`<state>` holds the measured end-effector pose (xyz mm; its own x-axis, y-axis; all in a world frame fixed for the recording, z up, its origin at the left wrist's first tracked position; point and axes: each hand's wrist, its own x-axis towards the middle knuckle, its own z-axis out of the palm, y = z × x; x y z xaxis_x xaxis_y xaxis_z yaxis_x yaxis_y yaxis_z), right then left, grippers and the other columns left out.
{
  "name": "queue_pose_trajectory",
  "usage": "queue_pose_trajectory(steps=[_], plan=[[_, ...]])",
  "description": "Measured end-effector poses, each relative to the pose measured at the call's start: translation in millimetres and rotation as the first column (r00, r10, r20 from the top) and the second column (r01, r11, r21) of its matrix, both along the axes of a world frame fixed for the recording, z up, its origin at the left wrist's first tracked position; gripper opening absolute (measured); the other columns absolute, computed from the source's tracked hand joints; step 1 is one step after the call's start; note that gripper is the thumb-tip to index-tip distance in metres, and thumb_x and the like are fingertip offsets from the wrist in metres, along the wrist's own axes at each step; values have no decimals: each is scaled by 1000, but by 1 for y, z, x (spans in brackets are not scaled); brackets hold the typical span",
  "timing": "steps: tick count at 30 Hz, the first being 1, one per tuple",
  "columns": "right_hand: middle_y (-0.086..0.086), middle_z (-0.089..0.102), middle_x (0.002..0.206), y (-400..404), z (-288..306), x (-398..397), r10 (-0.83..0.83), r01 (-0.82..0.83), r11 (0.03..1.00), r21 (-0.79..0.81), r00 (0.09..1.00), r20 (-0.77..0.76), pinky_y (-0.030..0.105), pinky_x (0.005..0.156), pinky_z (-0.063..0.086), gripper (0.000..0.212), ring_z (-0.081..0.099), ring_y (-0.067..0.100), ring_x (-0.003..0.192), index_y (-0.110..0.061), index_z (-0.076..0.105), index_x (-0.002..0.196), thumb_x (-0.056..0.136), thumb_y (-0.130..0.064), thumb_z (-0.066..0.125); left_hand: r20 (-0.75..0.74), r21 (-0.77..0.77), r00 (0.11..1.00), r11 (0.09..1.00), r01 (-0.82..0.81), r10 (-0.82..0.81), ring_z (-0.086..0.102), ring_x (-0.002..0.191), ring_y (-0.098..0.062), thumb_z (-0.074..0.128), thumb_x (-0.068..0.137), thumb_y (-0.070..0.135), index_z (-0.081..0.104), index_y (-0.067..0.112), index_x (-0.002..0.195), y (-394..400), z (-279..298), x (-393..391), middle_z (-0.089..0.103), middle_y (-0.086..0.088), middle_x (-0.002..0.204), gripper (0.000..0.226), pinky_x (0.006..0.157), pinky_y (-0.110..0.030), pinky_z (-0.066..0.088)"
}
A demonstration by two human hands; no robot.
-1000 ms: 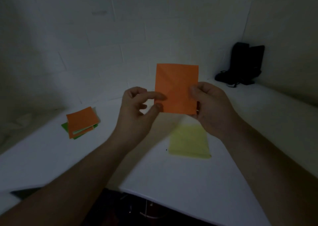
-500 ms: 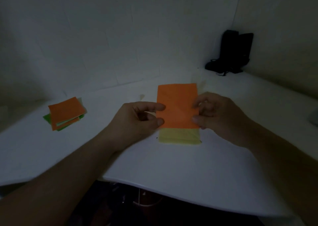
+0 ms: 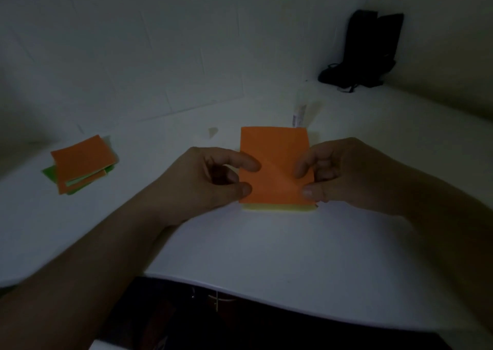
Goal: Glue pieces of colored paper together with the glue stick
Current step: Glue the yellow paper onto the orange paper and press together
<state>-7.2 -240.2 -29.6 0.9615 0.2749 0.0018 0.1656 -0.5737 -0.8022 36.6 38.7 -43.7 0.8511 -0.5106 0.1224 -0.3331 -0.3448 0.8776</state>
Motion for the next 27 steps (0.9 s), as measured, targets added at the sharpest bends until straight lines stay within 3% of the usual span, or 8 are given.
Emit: queue_pose_trajectory(steps=[1,3,5,9,12,16,27], plan=[[-13,67,64,1,1,-1,-4,4,1000,-14,1000,-8,20,65,54,28,64,4,59,-28,73,95,80,-8,85,1,10,1000,1000,7,-7,71,82,-31,86,82,13,79,38,104,0,0,1,75,-5,87,34,76,-34,56],[-6,75,82,2,1,-1,-34,34,998,-45,999,-6,29,72,62,30,74,11,69,-34,73,94,77,-14,88,0,24,1000,1000,11,-11,72,84,-31,86,82,14,79,37,105,1,0,3,76,-5,87,33,77,-29,56],[0,77,96,4,1,-1,-65,64,996,-64,998,-15,34,78,60,33,77,19,77,-38,72,96,75,-19,90,-5,36,1000,999,15,-15,72,82,-29,85,82,13,79,35,107,0,1,4,76,-6,88,34,76,-25,56],[-1,78,80,4,5,-3,-64,58,994,-90,996,-59,42,76,61,35,75,33,77,-40,71,95,75,-19,90,-8,54,998,997,55,-54,71,73,-12,85,80,6,76,26,113,-2,3,5,77,2,98,39,73,-21,56],[-10,77,76,5,7,-3,-75,66,991,-113,994,-77,33,74,60,36,76,19,71,-38,70,96,74,-19,91,-6,52,998,996,70,-70,73,78,-17,86,79,5,76,26,115,-2,0,8,74,3,114,43,82,-34,62],[-9,77,73,7,9,-4,-70,56,986,-160,994,-87,30,76,58,38,75,11,69,-41,68,99,73,-25,91,1,42,998,997,66,-66,74,79,-25,90,77,9,77,32,114,-1,-1,9,73,0,116,45,87,-51,61],[-6,72,63,6,7,-2,-64,57,974,-221,998,-22,22,66,42,43,63,3,54,-44,65,100,71,-27,92,23,120,998,991,58,-61,74,81,-29,90,78,14,75,40,113,-3,-1,10,76,-3,103,46,86,-56,59]])
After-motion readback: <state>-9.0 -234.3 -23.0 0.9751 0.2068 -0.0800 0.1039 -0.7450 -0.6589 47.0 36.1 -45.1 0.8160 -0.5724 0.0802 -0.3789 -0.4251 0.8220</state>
